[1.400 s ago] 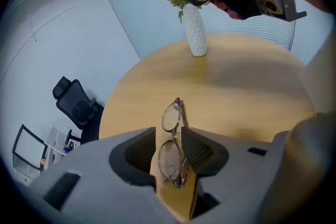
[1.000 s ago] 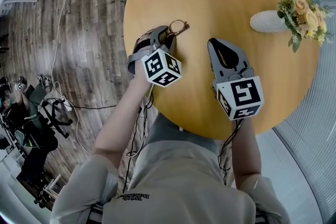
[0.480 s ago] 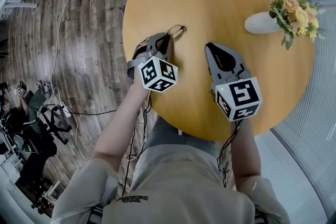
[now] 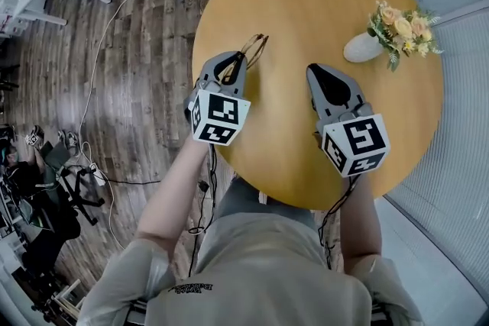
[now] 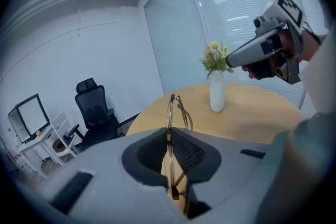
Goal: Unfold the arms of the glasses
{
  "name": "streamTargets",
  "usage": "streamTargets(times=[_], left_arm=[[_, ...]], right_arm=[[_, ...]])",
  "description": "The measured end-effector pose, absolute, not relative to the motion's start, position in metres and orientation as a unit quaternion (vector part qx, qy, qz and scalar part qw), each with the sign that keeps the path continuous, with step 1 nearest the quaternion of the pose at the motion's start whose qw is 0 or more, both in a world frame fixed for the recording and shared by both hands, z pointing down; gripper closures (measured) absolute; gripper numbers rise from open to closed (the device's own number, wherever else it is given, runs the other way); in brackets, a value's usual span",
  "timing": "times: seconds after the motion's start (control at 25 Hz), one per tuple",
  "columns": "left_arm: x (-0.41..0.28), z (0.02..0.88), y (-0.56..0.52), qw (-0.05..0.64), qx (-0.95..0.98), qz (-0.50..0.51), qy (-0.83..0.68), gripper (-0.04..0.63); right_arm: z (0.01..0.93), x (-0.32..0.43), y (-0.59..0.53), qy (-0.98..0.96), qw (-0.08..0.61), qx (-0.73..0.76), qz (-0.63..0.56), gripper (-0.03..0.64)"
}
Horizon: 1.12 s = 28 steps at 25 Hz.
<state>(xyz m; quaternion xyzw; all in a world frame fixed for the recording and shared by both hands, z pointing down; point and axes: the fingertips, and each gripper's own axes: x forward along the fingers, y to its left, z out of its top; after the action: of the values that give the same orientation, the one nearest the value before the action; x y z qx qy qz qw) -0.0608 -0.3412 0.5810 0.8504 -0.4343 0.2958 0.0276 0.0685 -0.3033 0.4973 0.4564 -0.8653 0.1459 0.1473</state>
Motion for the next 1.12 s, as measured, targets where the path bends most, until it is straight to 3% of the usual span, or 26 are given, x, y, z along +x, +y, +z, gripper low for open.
streamTargets(times=[0.56, 1.12], left_arm=[[-0.063, 0.370, -0.314, 0.030, 0.886, 0.071, -0.458, 0.555], [-0.085, 0.249, -0.245, 0.069, 0.881, -0.096, -0.459, 0.555]], right_arm=[[0.336, 0.093, -0.279, -0.864, 0.061, 0.498, 0.034, 0.583], [0.180, 0.094, -0.191, -0.869, -0.034, 0.487, -0.084, 0.583]])
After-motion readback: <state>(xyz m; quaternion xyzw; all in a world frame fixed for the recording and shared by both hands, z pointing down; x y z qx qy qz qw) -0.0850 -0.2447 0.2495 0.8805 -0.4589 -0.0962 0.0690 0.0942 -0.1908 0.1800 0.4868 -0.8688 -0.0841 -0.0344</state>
